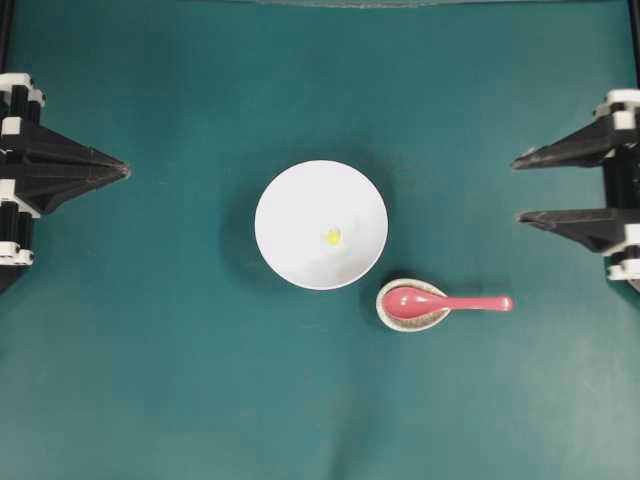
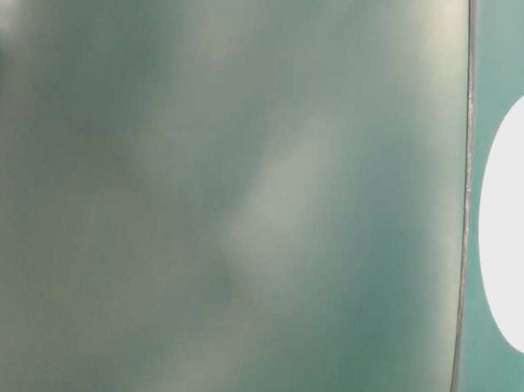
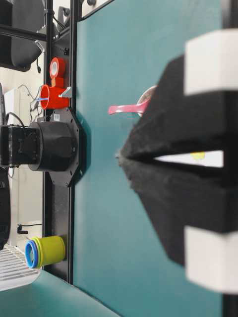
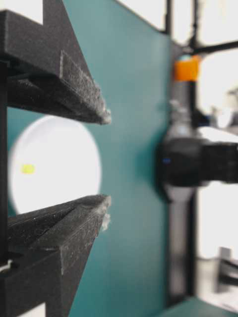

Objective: Scoop the yellow hexagonal prism block from the bowl with a spoon using the right arm.

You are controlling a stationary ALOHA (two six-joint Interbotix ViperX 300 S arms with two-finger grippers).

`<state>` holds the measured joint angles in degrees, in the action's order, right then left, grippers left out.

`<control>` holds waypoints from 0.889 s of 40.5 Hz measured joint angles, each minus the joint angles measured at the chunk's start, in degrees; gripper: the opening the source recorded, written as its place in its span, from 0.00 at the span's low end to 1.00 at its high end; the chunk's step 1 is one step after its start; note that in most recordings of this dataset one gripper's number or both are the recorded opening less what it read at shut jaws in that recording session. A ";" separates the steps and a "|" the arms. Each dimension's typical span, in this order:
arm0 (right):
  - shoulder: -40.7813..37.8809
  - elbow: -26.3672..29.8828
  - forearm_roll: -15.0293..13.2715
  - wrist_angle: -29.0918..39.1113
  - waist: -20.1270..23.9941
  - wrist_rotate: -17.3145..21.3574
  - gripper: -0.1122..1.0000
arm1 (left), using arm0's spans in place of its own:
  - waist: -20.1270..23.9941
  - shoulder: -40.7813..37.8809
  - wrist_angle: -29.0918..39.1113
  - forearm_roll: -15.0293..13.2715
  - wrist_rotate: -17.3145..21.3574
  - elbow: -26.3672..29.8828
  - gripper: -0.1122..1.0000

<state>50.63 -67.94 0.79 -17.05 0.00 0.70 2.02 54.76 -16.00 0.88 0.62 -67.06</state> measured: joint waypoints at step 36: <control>-46.76 -13.10 21.18 -54.49 21.27 1.41 0.66 | 0.00 -0.79 -0.44 0.00 0.09 -0.09 0.10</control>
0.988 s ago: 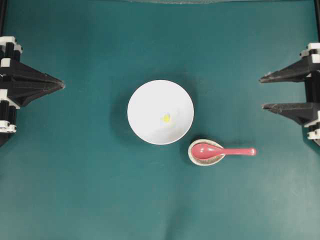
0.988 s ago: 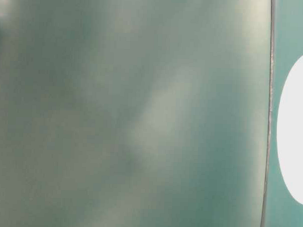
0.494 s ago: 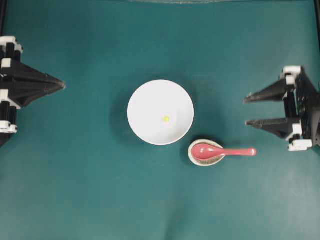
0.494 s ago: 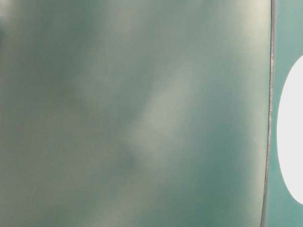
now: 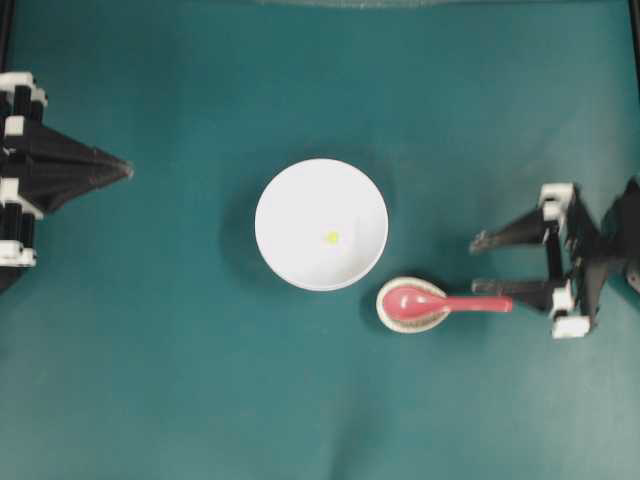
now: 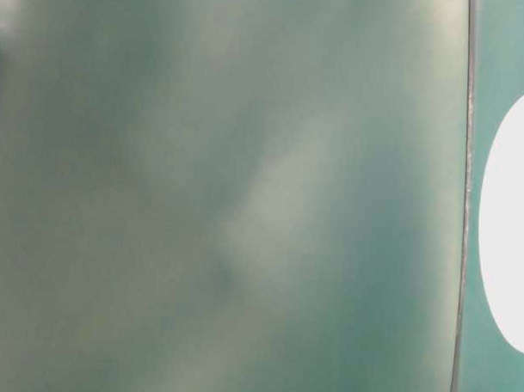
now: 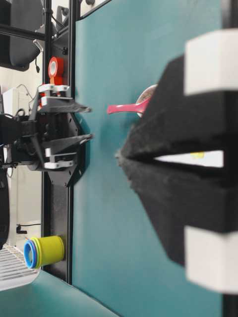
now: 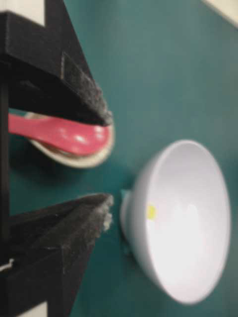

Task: Scoop the yellow hexagonal prism block from the bowl with a spoon using the right arm.
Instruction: 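Move the right gripper left to the pink spoon handle and close on it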

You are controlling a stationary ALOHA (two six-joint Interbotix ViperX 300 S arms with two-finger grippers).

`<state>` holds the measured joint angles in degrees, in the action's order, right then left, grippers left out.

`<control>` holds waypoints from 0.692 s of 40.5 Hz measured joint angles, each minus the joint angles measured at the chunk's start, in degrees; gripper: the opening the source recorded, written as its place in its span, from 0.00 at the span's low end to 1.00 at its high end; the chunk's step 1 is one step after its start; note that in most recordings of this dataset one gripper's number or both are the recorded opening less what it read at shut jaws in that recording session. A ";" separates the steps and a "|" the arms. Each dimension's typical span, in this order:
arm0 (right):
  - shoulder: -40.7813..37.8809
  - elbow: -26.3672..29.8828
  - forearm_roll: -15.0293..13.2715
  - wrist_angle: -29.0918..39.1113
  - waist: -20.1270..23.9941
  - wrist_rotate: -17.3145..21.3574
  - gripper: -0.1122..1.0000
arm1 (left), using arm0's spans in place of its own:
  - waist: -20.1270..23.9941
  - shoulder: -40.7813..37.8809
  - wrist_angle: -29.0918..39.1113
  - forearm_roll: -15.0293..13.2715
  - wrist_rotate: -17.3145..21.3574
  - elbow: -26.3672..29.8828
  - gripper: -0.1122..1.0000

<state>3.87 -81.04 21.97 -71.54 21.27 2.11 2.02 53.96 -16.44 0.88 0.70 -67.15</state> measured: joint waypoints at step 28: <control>-18.28 4.39 4.57 -5.36 7.91 5.27 0.64 | 0.00 -0.09 -0.09 0.00 0.00 0.00 0.10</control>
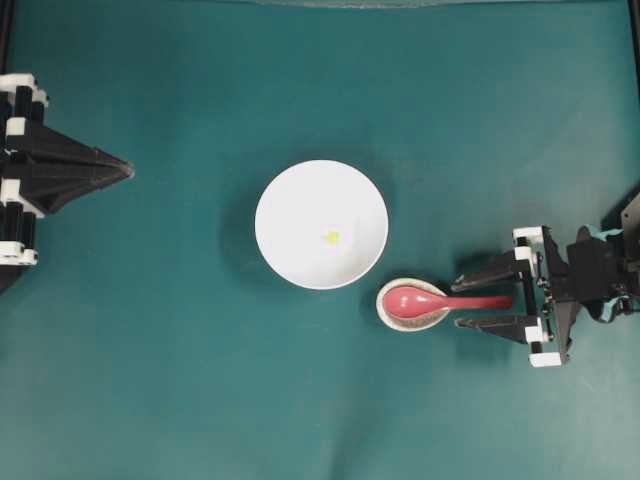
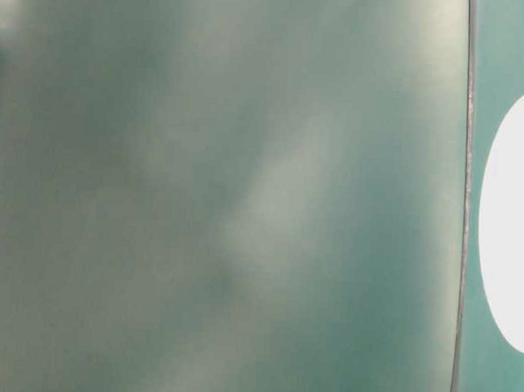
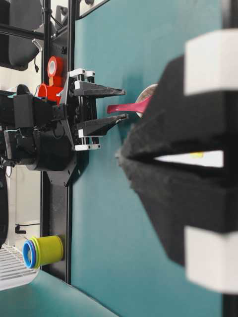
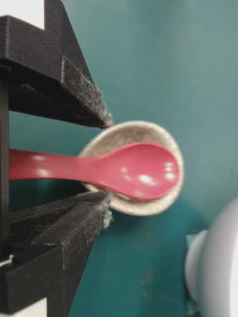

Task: Scoop the yellow hexagonal prism block from the bowl with a spoon using the right arm.
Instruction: 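Move the right gripper left to the pink spoon handle and close on it, then lift the pink spoon out of the spoon rest and carry it over the bowl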

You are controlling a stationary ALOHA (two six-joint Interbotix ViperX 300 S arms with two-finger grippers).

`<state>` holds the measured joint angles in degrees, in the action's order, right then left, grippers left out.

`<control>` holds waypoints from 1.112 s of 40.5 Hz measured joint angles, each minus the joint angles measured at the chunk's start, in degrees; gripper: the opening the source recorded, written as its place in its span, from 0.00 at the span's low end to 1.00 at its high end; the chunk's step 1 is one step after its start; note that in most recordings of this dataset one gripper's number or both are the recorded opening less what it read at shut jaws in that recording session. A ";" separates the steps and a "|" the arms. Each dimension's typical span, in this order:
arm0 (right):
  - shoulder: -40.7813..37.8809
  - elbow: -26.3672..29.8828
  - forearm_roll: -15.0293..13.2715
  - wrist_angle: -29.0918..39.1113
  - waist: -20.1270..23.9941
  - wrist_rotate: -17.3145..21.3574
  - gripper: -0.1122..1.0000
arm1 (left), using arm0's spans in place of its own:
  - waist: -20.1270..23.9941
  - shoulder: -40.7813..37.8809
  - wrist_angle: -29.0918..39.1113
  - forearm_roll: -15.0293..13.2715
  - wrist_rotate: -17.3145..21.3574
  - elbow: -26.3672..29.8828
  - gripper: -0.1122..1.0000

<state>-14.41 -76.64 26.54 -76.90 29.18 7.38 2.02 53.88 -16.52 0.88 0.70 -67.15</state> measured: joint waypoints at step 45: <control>-0.35 -0.18 1.76 3.16 1.05 -0.62 0.34 | 0.09 0.00 0.00 0.09 0.00 0.09 0.10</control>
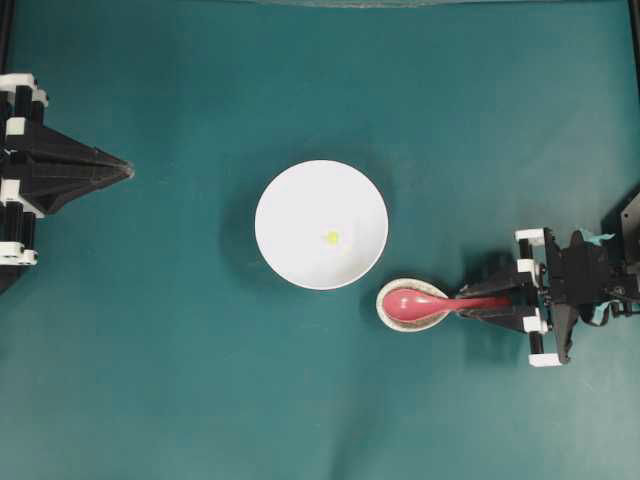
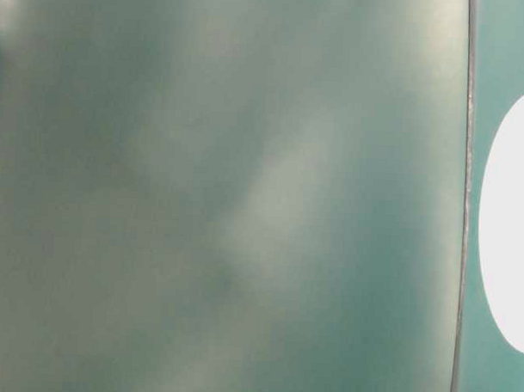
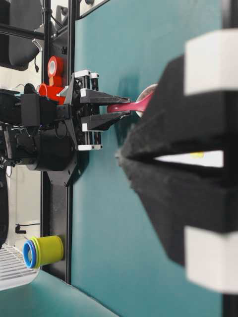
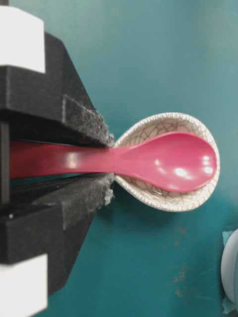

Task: Scoop the yellow hexagonal prism block from the bowl with a spoon using the right arm.
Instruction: 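Lift the pink spoon out of the spoon rest and carry it over the bowl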

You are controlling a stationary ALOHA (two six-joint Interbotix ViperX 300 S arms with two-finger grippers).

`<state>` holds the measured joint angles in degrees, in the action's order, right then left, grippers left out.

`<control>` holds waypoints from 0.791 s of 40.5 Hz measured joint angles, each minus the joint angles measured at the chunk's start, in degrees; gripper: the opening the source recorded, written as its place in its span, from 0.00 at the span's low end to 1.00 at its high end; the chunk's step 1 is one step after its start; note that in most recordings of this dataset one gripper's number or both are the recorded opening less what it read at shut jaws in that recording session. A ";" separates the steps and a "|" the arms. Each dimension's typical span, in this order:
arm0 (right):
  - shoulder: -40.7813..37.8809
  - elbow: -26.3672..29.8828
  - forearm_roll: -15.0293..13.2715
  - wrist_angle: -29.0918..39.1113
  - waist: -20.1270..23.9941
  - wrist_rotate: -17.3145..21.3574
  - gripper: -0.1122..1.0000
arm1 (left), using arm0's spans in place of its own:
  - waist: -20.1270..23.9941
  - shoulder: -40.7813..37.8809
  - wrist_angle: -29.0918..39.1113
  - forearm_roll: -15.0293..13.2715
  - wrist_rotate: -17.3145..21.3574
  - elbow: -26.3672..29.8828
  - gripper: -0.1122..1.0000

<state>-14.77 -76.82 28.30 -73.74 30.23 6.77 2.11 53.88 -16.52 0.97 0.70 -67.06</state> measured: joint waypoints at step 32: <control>43.24 4.83 0.09 42.19 -13.27 -18.11 0.31 | -0.09 0.70 -0.09 -0.09 0.09 0.00 0.10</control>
<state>28.48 -71.98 28.39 -31.55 16.96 -11.34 2.02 54.58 -16.61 0.88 0.79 -67.06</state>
